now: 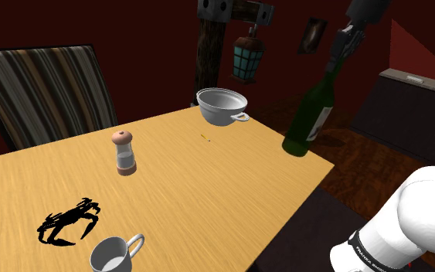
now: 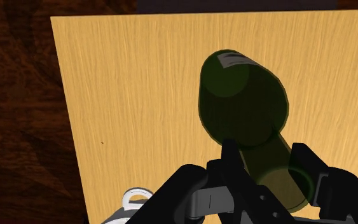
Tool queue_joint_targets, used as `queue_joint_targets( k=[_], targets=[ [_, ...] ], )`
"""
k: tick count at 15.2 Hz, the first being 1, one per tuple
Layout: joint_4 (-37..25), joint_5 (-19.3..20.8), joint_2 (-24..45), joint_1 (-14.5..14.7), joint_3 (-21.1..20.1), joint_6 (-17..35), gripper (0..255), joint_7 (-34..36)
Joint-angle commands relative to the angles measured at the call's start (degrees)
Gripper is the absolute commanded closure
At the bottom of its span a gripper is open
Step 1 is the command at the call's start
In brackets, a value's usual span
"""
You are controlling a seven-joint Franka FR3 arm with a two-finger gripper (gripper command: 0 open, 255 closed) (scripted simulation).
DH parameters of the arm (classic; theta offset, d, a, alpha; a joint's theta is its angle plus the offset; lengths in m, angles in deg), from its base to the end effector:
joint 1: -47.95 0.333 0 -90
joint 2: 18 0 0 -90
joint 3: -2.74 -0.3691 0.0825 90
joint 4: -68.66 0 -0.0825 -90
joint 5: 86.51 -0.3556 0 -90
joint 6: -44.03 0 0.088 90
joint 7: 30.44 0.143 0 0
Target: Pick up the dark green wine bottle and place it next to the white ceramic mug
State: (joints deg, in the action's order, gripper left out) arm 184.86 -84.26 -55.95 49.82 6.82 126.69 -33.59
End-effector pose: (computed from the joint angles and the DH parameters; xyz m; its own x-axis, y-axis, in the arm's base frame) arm 0.2680 -0.0280 0.6913 0.9969 0.0232 0.0756 0.0233 -0.9997 -0.0012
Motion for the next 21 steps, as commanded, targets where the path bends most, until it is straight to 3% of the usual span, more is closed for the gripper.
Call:
queue_joint_targets(
  k=[1, 21],
  targets=[
    [-2.3, 0.0, 0.8, 0.0, 0.0, -1.6, 255, -0.1],
    [-28.2, -0.5, 11.3, 0.4, 0.1, -16.9, 255, -0.6]
  ],
)
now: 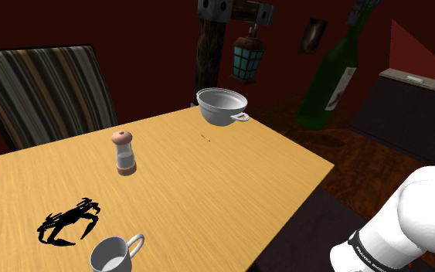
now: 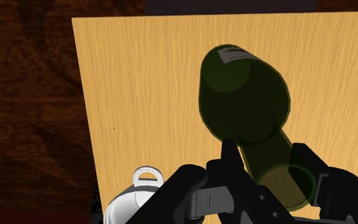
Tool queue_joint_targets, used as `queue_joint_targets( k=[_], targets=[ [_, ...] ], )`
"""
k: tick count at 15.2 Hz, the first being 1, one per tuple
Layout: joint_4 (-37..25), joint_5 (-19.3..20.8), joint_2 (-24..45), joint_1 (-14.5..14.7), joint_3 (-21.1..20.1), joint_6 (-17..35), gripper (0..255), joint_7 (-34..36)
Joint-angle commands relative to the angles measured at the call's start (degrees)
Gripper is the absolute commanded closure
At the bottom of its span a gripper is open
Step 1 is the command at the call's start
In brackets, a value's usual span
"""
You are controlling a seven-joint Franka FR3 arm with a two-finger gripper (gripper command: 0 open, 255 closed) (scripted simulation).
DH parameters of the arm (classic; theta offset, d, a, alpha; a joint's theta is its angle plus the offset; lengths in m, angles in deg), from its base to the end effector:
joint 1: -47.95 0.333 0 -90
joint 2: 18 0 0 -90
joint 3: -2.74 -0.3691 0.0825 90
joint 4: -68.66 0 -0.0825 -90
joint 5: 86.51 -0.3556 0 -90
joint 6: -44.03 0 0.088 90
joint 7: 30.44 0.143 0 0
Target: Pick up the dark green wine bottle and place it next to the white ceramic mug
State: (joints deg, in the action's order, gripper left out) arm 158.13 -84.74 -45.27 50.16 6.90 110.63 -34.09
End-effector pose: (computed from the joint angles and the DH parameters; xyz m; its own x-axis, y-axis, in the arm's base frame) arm 0.2788 -0.0280 0.8012 0.9969 0.0230 0.0756 0.0232 -0.9997 -0.0011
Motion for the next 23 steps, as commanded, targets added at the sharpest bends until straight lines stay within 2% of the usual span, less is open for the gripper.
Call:
queue_joint_targets(
  k=[1, 9, 16, 23],
  targets=[
    [-3.0, -0.1, 1.3, 0.0, 0.1, -1.7, 255, -0.1],
    [-17.1, -0.4, 7.9, 0.1, 0.4, -9.2, 255, -0.5],
    [-8.8, -2.4, 7.0, 2.3, -6.8, -1.8, 255, 9.5],
    [-5.0, -3.6, 9.8, 4.5, -13.4, 4.9, 255, 18.5]
  ],
)
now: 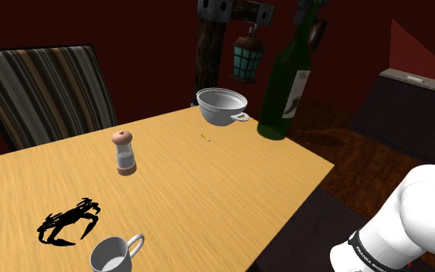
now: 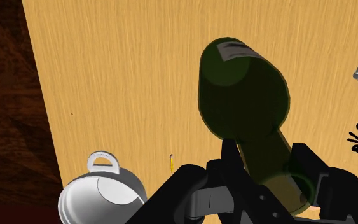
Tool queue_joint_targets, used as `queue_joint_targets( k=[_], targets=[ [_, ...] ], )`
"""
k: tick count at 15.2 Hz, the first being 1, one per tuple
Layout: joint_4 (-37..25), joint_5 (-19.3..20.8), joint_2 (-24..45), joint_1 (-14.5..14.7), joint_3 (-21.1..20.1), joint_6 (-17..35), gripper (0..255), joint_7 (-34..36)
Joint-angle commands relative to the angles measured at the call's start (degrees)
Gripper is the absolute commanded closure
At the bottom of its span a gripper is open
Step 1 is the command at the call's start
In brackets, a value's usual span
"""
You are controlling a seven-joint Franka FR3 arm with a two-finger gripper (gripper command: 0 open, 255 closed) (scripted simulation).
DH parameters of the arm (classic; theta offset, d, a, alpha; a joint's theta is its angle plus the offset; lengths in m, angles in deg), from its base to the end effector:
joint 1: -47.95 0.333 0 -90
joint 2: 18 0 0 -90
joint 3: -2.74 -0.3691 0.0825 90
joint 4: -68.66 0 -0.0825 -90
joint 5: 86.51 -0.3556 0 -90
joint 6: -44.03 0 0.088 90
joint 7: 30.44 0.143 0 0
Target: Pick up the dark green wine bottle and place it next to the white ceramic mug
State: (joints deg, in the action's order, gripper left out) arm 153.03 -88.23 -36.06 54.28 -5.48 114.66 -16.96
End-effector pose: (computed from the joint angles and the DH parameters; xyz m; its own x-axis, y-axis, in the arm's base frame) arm 0.3394 0.1116 0.7903 0.9970 0.0242 0.0739 0.0243 -0.9997 -0.0004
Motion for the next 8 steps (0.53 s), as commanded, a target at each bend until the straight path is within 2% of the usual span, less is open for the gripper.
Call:
queue_joint_targets(
  k=[1, 8],
  targets=[
    [0.3, -0.2, 1.3, 0.7, -1.9, 1.8, 255, 2.6],
    [-0.5, 0.6, 7.9, 3.3, -8.1, 7.5, 255, 11.2]
  ],
)
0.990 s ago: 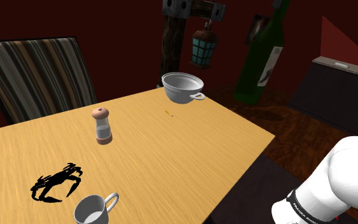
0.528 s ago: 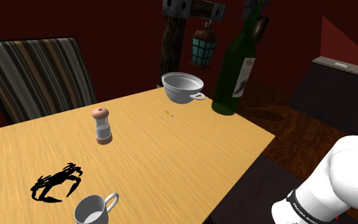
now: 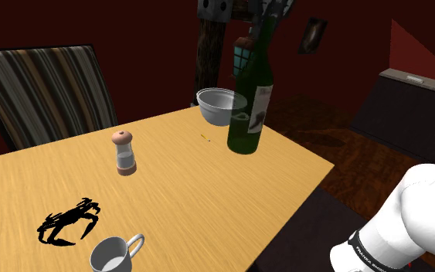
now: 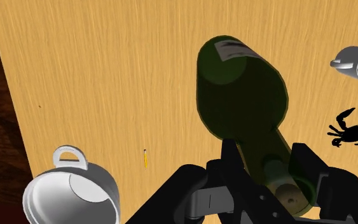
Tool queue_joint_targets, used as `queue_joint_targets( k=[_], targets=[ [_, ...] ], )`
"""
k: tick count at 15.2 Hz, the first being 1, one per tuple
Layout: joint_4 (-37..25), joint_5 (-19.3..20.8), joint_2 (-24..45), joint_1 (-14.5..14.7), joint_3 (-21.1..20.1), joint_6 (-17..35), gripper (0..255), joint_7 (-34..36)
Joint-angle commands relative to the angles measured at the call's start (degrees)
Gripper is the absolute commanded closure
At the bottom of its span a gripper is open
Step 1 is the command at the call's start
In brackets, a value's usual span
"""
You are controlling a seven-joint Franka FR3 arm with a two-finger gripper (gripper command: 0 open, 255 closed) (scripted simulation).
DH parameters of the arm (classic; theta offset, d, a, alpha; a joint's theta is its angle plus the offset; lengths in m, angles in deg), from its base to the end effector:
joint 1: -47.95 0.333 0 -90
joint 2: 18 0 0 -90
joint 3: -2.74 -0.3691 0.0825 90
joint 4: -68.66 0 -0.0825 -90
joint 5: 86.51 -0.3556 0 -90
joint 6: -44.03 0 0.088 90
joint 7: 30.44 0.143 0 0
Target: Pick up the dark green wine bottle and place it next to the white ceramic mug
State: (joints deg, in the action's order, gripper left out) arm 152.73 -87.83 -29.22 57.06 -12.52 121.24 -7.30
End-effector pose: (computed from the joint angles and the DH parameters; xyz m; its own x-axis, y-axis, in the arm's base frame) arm 0.3786 0.1970 0.7553 0.9969 0.0242 0.0749 0.0243 -0.9997 -0.0003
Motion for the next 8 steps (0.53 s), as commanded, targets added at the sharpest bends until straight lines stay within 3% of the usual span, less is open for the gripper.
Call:
queue_joint_targets(
  k=[1, 8],
  targets=[
    [-0.7, 0.5, 2.3, 0.9, -1.9, 1.6, 255, 2.8],
    [-6.6, 4.4, 12.9, 4.7, -7.2, 5.3, 255, 11.4]
  ],
)
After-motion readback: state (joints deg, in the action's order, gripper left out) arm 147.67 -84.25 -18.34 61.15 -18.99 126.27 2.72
